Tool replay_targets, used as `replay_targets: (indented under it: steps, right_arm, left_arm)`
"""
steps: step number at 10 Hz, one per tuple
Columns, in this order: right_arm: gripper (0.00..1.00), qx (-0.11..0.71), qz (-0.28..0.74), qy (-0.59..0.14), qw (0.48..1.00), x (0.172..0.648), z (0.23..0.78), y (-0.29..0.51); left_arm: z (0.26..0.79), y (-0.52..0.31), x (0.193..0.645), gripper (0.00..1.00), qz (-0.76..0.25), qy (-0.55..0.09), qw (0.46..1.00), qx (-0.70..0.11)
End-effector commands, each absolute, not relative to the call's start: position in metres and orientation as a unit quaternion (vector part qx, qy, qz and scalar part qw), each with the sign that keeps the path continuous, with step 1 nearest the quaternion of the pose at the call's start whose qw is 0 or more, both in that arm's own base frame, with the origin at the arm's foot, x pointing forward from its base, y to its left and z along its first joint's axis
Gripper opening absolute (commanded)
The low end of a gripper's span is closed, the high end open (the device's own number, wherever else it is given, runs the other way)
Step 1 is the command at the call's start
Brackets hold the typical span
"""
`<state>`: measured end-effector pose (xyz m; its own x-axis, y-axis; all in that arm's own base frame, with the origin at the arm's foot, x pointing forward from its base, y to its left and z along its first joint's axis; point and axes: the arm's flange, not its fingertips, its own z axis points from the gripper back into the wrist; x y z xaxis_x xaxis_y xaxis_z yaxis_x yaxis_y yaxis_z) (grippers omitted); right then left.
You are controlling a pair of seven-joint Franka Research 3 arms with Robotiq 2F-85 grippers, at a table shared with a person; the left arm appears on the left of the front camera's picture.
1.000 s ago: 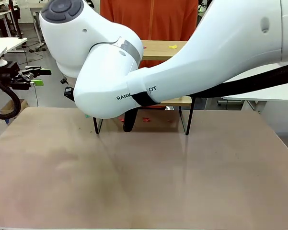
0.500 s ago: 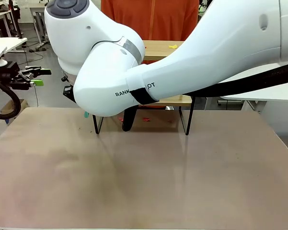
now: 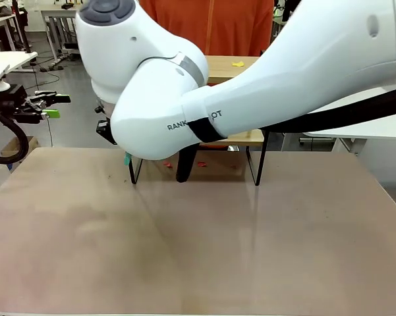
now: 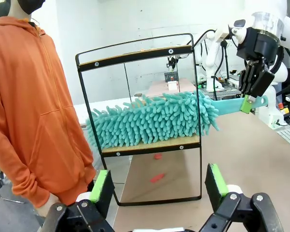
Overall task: Clean the shelf.
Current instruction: Clean the specific section of the Shelf indicated by the human with the Duster.
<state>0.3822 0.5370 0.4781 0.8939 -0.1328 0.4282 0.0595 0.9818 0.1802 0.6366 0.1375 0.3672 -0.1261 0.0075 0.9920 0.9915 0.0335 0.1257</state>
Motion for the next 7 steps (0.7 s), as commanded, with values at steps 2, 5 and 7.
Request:
replay_targets:
  steps: [2,5,7]
  right_arm:
    - [0.13,0.096,-0.027,-0.198,0.975,0.365,0.470,0.490]
    - [0.13,0.097,-0.041,-0.191,0.976,0.364,0.471,0.446]
    - [0.13,0.100,-0.063,-0.185,0.976,0.367,0.472,0.416]
  left_arm:
    - [0.369,0.136,0.634,1.00,-0.529,-0.538,0.474,-0.455]
    - [0.369,0.136,0.634,1.00,-0.529,-0.538,0.474,-0.455]
    - [0.369,0.136,0.634,1.00,-0.529,-0.538,0.474,-0.455]
